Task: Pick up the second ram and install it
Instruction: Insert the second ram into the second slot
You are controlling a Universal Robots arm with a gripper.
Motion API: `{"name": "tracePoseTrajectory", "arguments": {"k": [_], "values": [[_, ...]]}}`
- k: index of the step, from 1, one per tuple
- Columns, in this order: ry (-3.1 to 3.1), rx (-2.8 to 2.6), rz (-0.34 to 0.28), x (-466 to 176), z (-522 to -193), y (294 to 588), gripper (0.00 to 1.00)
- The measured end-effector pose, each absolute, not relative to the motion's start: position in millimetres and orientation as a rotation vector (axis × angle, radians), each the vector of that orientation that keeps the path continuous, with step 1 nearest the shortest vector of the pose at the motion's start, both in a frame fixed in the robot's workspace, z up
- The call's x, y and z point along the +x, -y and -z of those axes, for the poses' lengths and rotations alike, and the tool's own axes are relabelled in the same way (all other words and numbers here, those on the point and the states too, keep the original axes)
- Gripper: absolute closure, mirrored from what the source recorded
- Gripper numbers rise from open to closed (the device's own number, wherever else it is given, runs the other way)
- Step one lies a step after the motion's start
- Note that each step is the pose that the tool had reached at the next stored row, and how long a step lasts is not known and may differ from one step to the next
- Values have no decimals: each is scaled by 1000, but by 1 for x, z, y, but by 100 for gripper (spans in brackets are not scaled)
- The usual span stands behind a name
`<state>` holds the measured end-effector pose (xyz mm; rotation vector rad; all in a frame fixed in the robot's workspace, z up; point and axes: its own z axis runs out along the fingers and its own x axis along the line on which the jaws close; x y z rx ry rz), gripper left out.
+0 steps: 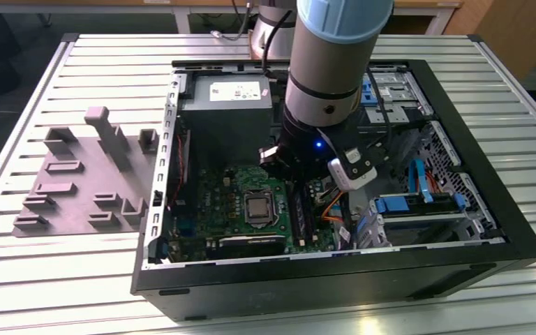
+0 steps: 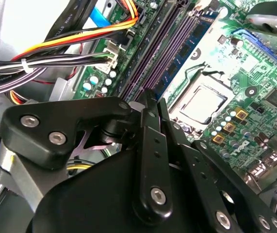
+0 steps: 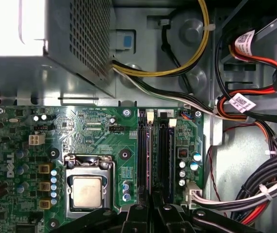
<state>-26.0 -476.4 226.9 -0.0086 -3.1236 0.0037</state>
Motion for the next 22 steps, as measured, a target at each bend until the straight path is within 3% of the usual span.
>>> {"name": "tracePoseTrajectory", "arguments": {"k": [22], "values": [[3123, -21, -2, -26, -216, 476, 86]]}}
